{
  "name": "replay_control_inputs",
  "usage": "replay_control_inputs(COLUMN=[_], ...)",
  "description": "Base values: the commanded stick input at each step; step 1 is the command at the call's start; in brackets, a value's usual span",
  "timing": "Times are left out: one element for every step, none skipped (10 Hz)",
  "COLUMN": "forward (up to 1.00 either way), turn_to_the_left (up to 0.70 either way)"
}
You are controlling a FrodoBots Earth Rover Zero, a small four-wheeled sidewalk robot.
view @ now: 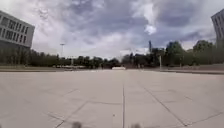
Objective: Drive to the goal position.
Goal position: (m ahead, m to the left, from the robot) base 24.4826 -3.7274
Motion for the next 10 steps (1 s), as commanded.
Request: replay_control_inputs(forward=[0.70,0.70,0.70,0.70,0.70,0.70,0.70,0.70,0.70,0.70], turn_to_the_left=[0.00,0.00,0.00,0.00,0.00,0.00,0.00,0.00,0.00,0.00])
